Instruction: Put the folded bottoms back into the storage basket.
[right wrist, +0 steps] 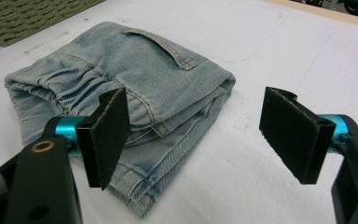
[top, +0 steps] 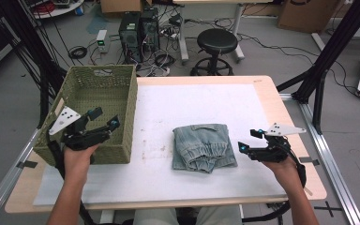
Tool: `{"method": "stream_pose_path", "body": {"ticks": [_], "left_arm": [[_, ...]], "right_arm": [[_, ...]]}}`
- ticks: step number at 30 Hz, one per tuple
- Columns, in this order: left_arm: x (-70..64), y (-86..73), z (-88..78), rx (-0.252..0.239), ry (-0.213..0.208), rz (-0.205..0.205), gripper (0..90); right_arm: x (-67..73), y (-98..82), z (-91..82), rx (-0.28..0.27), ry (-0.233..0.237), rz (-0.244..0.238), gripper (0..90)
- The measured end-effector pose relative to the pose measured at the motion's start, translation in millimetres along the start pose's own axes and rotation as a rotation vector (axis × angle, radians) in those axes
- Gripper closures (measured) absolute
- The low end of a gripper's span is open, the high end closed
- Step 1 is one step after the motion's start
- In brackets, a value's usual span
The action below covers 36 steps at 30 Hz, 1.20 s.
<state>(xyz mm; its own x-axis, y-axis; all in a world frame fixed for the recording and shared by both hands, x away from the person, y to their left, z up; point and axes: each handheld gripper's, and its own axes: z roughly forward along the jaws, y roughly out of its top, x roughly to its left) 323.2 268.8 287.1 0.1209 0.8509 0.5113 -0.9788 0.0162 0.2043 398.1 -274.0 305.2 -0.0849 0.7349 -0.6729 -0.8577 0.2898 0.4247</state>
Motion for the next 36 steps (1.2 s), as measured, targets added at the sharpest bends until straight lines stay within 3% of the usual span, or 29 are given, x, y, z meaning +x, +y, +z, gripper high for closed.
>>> {"method": "stream_pose_path", "body": {"ticks": [5, 12, 21, 30, 36], "left_arm": [[-19.3, -2.6, 13.4, 0.003, -0.051, 0.002, 24.1], [-54.8, -8.5, 37.4, 0.037, -0.103, 0.044, 24.1], [-86.6, -24.9, 64.5, 0.067, -0.131, 0.049, 24.1], [-112.5, -46.3, 93.7, 0.165, -0.156, 0.071, 24.1], [-122.5, -70.0, 119.7, 0.287, -0.141, 0.068, 24.1]], "right_arm": [[0.6, 1.0, 0.6, -0.003, 0.002, -0.002, 24.6], [0.4, 1.2, -1.8, -0.011, 0.007, -0.003, 24.6], [0.4, 1.4, -2.7, -0.013, 0.013, -0.006, 24.6], [2.9, 1.7, -1.1, -0.012, 0.02, -0.012, 24.6], [2.3, 1.6, -2.3, -0.016, 0.019, -0.011, 24.6]]}}
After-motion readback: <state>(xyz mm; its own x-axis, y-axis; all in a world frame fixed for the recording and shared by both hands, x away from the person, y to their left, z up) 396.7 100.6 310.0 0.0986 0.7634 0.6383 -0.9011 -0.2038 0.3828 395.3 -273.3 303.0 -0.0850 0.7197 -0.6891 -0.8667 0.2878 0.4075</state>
